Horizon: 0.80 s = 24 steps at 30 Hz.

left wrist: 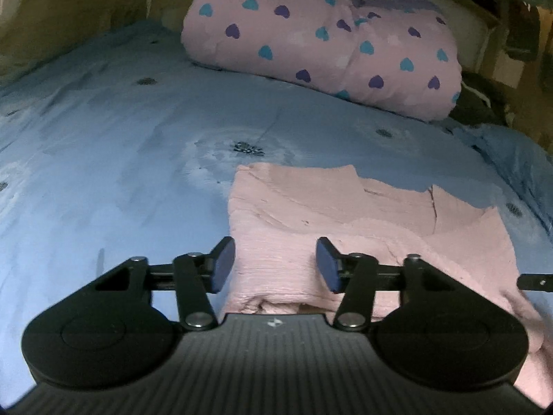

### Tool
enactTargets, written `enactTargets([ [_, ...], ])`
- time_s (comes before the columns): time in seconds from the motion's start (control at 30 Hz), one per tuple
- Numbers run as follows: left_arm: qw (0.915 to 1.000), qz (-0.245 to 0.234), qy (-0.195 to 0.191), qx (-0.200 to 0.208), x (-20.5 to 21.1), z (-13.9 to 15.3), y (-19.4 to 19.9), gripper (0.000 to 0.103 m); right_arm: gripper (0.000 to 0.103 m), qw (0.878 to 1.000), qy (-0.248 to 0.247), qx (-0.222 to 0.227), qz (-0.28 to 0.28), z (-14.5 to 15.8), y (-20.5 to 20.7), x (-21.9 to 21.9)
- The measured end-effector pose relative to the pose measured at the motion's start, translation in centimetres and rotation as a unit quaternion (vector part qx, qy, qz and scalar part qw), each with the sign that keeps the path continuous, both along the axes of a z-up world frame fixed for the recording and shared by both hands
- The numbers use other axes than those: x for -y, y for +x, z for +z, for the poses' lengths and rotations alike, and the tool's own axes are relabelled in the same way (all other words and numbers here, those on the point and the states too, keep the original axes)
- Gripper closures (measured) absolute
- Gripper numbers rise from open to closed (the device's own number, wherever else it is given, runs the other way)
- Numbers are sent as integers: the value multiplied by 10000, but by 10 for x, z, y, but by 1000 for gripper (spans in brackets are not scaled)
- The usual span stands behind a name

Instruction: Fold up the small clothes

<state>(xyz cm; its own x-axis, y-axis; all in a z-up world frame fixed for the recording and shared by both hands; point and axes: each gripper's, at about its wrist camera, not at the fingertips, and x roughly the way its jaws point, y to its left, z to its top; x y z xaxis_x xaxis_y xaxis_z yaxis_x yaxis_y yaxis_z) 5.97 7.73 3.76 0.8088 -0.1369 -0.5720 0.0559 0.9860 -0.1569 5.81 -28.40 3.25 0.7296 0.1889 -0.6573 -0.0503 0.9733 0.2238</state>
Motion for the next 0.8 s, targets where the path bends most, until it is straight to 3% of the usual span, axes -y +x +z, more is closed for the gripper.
enactTargets([
  [0.23, 9995, -124, 234, -172, 11, -11, 4, 46, 57, 9990, 329, -204, 206, -12, -19, 14],
  [0.47, 9992, -128, 301, -233, 12, -13, 3, 45, 57, 9968, -375, -320, 629, -16, -35, 9],
  [0.8, 9983, -130, 521, -208, 17, -15, 1, 45, 57, 9911, -623, -338, 1126, -29, -31, -5],
])
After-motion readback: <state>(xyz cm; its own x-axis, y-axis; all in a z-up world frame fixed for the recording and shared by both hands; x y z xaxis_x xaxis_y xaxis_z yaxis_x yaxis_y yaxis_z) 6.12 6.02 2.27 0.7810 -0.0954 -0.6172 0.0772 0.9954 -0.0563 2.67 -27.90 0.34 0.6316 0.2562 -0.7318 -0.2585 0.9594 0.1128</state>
